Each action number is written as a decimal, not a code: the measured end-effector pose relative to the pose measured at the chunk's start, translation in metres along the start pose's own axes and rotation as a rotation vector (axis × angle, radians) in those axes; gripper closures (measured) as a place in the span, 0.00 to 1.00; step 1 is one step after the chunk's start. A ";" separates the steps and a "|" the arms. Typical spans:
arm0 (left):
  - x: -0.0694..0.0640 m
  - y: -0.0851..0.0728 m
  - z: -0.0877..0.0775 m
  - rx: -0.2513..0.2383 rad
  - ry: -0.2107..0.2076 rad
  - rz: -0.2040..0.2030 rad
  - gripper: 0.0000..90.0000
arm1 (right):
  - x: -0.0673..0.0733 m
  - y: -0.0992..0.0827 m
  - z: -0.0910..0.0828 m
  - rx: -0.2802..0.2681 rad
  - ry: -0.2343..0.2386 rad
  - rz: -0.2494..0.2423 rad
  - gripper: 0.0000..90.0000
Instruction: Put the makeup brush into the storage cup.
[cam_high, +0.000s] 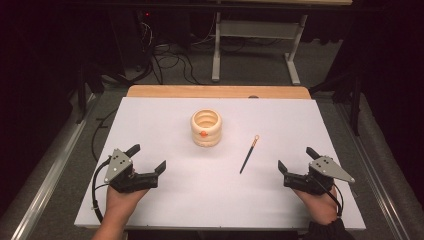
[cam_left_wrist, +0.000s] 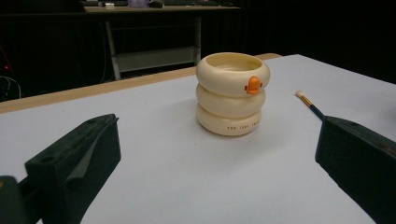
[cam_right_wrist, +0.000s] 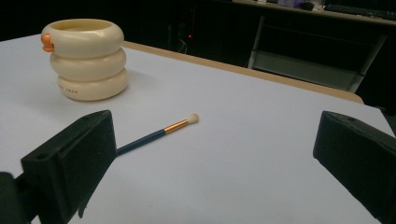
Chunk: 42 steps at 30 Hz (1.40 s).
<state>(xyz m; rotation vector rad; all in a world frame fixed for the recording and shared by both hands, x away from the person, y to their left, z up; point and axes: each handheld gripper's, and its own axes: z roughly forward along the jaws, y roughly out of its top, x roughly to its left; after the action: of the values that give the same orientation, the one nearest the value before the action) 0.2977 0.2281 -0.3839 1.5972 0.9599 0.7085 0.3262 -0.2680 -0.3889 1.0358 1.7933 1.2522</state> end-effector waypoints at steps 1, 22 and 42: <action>0.000 0.000 0.000 0.002 0.001 0.001 0.01 | 0.000 0.000 0.000 0.000 0.000 -0.001 0.01; 0.001 -0.003 0.002 0.013 -0.003 -0.002 0.01 | 0.000 0.000 0.000 0.001 -0.008 -0.010 0.01; 0.002 -0.004 0.003 0.012 -0.006 -0.015 0.01 | 0.001 -0.001 0.001 0.009 -0.015 -0.026 0.01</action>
<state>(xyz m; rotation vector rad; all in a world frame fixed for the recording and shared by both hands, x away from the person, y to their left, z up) 0.3005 0.2288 -0.3888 1.5998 0.9723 0.6888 0.3264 -0.2671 -0.3901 1.0206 1.7973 1.2185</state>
